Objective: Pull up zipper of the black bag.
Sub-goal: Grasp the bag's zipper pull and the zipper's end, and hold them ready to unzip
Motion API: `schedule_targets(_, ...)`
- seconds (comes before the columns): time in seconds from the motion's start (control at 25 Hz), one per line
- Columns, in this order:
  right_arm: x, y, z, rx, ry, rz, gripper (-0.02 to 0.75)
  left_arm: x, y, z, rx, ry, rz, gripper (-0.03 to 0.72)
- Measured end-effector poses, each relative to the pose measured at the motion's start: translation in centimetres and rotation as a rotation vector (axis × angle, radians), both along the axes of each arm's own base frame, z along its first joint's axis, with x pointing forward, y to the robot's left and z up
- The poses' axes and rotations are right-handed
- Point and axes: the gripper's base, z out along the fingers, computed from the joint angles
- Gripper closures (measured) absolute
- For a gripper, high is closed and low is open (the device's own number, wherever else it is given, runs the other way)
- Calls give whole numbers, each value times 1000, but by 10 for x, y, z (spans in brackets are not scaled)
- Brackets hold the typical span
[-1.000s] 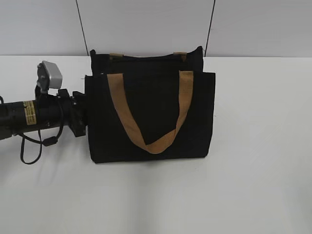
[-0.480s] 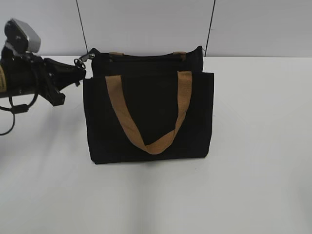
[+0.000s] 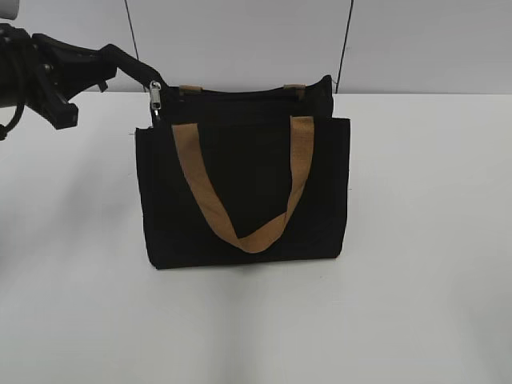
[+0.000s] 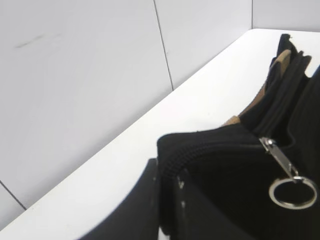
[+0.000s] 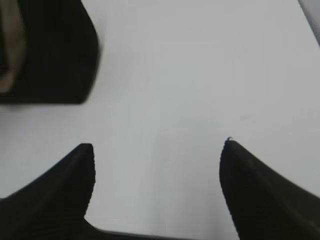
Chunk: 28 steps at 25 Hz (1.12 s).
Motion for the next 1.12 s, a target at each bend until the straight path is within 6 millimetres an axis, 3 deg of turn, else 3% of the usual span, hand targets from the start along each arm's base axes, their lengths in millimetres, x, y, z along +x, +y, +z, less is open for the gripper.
schedule_targets(0.12,10,4,12,65,-73,63,149,-1,0,1,0,11,-2,694)
schedule_targets(0.28,40,4,26,52,-101,83,149,-1,0,1,-3,20,3,694)
schedule_targets(0.44,86,3,43,-81,-64,131,149,-2,0,1,-2,19,2,695)
schedule_targets(0.68,159,14,71,-132,-16,230,159,-2,0,1,-2,21,1,695)
schedule_targets(0.84,207,54,75,-140,17,398,174,-2,0,1,-1,21,1,695)
schedule_targets(0.96,231,99,75,-109,-3,510,176,-2,0,1,0,21,1,696)
schedule_targets(1.12,257,167,61,-14,18,597,197,-2,0,1,2,21,0,696)
